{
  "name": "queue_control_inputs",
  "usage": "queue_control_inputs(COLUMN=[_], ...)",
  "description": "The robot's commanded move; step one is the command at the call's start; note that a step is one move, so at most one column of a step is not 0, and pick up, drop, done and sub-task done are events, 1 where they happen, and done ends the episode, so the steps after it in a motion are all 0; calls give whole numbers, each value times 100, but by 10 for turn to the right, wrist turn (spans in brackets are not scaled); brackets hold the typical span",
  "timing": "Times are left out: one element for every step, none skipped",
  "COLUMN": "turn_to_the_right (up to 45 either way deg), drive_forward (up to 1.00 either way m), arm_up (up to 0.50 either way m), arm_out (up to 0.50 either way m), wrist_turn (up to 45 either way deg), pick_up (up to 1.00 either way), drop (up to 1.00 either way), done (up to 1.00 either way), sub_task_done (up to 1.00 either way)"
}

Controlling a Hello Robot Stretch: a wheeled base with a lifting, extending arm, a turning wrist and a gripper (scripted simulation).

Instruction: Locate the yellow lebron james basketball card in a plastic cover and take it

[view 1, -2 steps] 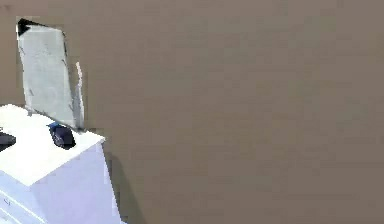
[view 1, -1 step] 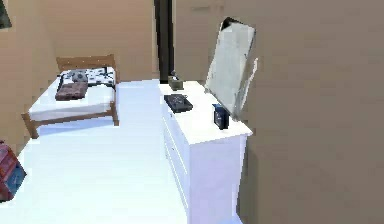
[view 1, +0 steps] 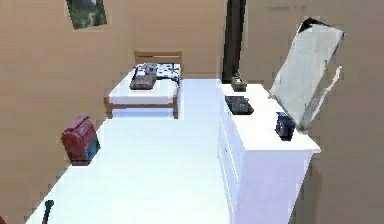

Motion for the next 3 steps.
queue_control_inputs(turn_to_the_right=[0,-240,0], drive_forward=[50,0,20], arm_up=[0,0,0], arm_out=[0,0,0], wrist_turn=[0,0,0], pick_up=[0,0,0], drop=[0,0,0], done=[0,0,0], sub_task_done=[0,0,0])
